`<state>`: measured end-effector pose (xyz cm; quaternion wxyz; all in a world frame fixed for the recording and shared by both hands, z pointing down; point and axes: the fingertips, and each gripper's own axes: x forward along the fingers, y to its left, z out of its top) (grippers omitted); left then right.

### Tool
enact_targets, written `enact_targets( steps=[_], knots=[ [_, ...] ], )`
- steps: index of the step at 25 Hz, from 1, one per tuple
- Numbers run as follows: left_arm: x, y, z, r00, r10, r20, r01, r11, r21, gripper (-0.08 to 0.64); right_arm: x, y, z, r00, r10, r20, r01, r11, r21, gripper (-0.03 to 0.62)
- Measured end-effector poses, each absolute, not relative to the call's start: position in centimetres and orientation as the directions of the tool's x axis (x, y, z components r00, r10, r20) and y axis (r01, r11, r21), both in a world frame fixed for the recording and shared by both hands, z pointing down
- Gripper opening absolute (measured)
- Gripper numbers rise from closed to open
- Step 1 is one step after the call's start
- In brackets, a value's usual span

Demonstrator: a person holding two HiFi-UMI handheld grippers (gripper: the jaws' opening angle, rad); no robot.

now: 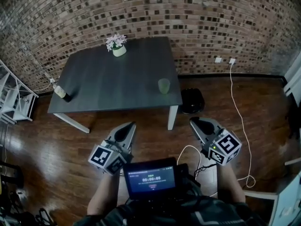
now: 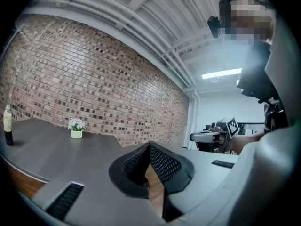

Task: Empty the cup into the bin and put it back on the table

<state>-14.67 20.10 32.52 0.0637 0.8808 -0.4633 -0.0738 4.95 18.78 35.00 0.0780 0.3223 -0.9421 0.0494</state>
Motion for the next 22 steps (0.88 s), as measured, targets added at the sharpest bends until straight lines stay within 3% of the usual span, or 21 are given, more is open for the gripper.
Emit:
enact_targets(
  steps=[11, 22],
  knots=[
    [-13.1, 12.0, 31.9, 0.512, -0.857, -0.060, -0.845, -0.515, 0.145, -0.003, 5.2, 10.5, 34.7, -0.834, -0.522, 0.179, -0.537, 0.842, -0.044, 0.004],
    [-17.4, 4.4, 33.9, 0.471, -0.882, -0.028, -0.869, -0.470, 0.154, -0.003, 1.9, 3.3, 36.1, -0.817, -0.535, 0.215, -0.559, 0.827, -0.066, 0.005]
  ],
)
